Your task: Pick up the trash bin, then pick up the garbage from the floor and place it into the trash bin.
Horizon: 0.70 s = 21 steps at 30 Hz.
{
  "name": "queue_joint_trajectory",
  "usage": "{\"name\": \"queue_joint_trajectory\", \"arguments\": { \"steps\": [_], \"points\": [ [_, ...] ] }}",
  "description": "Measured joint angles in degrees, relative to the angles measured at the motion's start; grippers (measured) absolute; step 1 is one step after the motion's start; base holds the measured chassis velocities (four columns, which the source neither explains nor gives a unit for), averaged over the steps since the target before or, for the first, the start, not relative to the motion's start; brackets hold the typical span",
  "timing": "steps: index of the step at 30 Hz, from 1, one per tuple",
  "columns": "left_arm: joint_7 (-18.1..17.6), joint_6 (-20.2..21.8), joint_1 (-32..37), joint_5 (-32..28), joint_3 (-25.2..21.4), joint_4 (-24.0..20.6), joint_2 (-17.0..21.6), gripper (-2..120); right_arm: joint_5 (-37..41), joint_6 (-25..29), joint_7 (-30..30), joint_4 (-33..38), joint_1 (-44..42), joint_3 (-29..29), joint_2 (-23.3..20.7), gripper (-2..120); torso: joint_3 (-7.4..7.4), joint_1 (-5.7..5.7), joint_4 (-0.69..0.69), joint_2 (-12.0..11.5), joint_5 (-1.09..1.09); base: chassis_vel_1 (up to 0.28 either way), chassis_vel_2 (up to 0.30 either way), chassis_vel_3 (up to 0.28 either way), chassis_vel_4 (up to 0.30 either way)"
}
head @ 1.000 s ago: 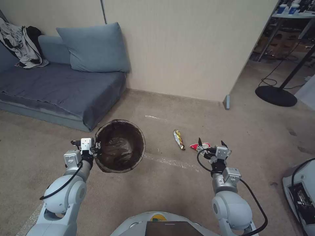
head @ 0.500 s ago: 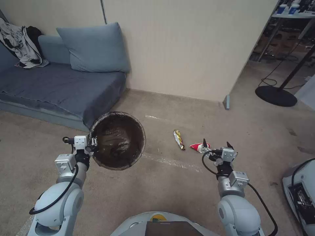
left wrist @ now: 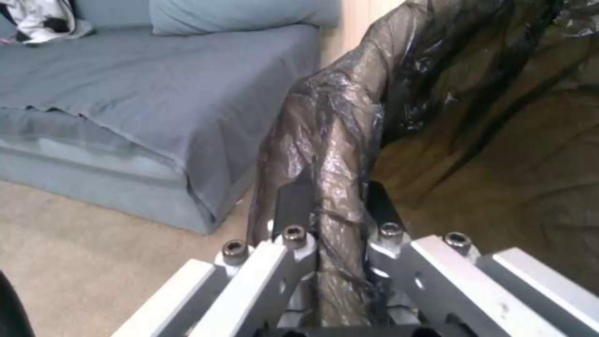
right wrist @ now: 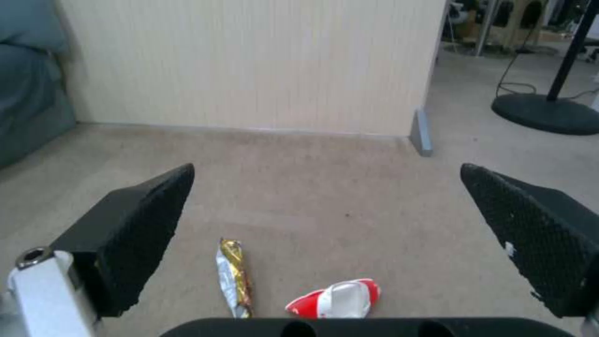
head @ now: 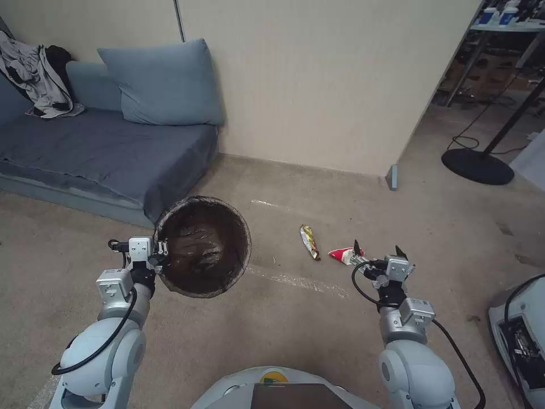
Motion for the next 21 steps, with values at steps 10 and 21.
{"name": "queue_joint_trajectory", "arguments": {
  "steps": [10,21],
  "points": [
    [0.1,0.0,-0.1,0.7,-0.2,0.4,0.1,3,-0.1,-0.3,-0.1,0.2,0.0,0.0,0.1,100,0.00,0.00,0.00,0.0,0.00,0.000,0.000,0.000,0.000],
    [0.2,-0.2,-0.5,0.8,-0.4,1.1,0.2,3,-0.2,-0.4,-0.1,0.0,0.2,-0.1,0.2,100,0.00,0.00,0.00,0.0,-0.01,-0.045,-0.037,-0.040,-0.035]
  ]
}}
